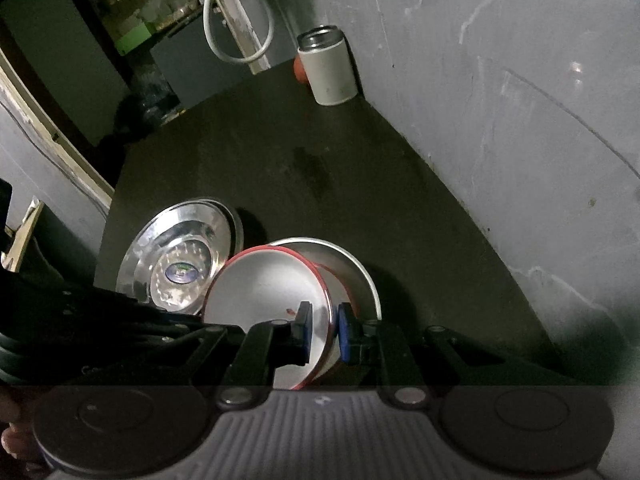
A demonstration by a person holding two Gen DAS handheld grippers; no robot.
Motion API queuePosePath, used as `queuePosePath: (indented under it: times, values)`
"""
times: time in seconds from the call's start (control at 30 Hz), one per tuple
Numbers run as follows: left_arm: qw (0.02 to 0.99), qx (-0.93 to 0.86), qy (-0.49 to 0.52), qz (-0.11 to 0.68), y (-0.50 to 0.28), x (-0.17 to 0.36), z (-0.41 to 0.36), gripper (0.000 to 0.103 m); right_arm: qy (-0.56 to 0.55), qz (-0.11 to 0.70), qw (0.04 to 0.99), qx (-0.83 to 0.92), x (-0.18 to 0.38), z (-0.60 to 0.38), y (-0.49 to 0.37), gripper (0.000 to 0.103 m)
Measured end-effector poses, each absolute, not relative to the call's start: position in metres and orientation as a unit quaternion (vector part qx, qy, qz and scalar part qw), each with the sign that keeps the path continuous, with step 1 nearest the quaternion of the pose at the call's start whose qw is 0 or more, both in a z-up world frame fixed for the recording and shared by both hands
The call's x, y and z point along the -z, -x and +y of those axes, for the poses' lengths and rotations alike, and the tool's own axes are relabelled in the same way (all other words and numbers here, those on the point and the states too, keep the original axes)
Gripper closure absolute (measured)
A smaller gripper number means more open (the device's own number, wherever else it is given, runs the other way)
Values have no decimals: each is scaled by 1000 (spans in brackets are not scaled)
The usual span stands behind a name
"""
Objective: Organize plates and bowls
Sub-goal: 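Lower the smaller white bowl into the nested bowls with both grippers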
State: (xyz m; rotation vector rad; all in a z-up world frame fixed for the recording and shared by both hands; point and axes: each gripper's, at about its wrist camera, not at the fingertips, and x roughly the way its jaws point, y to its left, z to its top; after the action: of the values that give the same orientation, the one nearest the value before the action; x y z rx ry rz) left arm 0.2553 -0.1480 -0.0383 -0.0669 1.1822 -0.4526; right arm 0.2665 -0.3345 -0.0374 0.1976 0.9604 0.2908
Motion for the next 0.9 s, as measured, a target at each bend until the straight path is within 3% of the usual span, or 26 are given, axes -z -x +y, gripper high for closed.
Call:
queuePosePath:
  times: [0.9]
  values:
    - [795, 193, 33, 575, -269, 43, -153, 90, -54, 483, 862, -145, 35, -325, -280, 88]
